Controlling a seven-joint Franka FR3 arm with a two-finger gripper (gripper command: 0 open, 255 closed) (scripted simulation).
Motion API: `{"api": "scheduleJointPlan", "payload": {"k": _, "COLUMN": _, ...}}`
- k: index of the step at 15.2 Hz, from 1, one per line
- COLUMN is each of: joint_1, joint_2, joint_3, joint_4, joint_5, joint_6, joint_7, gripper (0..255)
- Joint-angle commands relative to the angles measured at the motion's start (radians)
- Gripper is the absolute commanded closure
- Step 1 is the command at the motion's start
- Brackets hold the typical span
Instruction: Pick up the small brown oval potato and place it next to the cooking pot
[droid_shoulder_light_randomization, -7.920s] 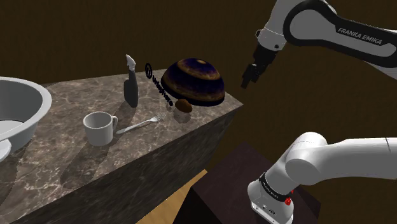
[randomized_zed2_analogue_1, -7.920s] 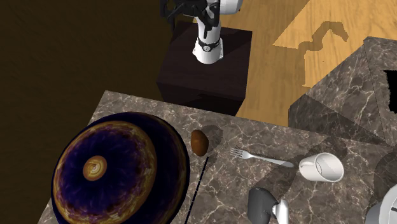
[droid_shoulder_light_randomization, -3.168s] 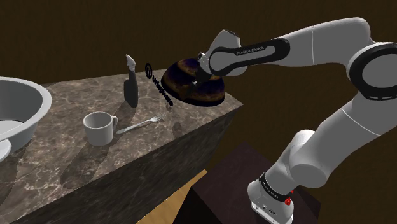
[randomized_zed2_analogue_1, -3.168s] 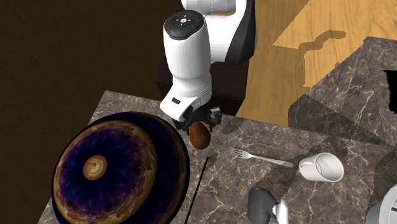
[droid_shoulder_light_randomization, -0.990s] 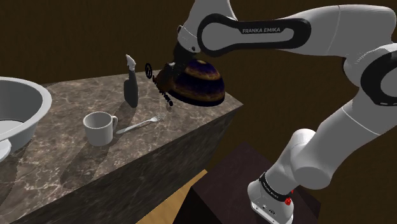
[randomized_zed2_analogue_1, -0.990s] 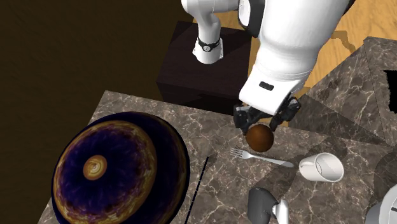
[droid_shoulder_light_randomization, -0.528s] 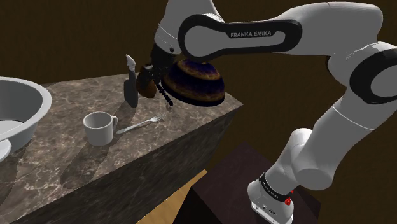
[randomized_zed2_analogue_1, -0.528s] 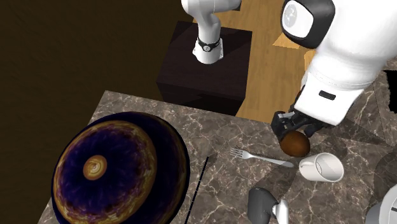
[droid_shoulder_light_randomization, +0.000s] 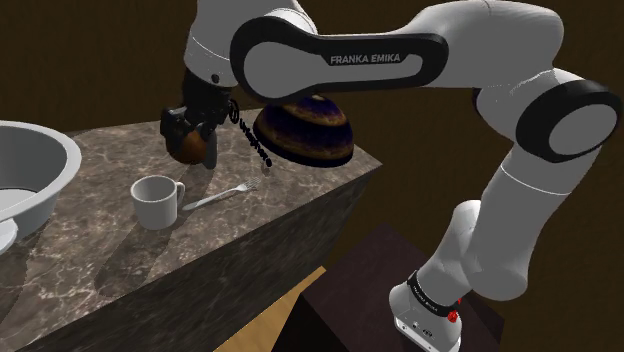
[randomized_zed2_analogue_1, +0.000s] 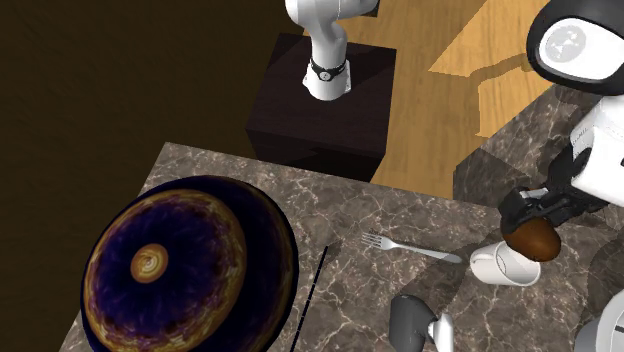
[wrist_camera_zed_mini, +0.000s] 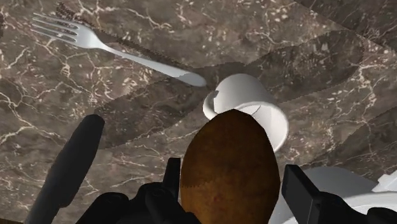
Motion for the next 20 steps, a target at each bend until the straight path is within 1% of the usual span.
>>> {"api": "scheduleJointPlan", "payload": {"k": 1, "joint_1": 0.031, "joint_2": 0.054, "joint_3": 0.013, "joint_4": 0.069, "joint_5": -0.028, "joint_6": -0.018, "joint_7": 0.051, "gripper": 255}}
{"api": "scheduleJointPlan", "payload": {"k": 5, "joint_1": 0.099, "joint_2": 0.178, "joint_3": 0.027, "joint_4": 0.244, "joint_5": -0.080, "joint_6": -0.080, "joint_7": 0.130, "gripper": 255}}
{"api": "scheduleJointPlan", "payload": {"k": 8, "joint_1": 0.159, "joint_2": 0.288, "joint_3": 0.029, "joint_4": 0.408, "joint_5": -0.116, "joint_6": -0.142, "joint_7": 0.178, "gripper": 255}}
{"api": "scheduleJointPlan", "payload": {"k": 11, "joint_1": 0.228, "joint_2": 0.423, "joint_3": 0.025, "joint_4": 0.624, "joint_5": -0.149, "joint_6": -0.228, "joint_7": 0.213, "gripper": 255}}
{"api": "scheduleJointPlan", "payload": {"k": 12, "joint_1": 0.258, "joint_2": 0.490, "joint_3": 0.022, "joint_4": 0.735, "joint_5": -0.161, "joint_6": -0.273, "joint_7": 0.222, "gripper": 255}}
{"api": "scheduleJointPlan", "payload": {"k": 20, "joint_1": 0.241, "joint_2": 0.462, "joint_3": 0.020, "joint_4": 0.580, "joint_5": -0.163, "joint_6": -0.148, "joint_7": 0.241, "gripper": 255}}
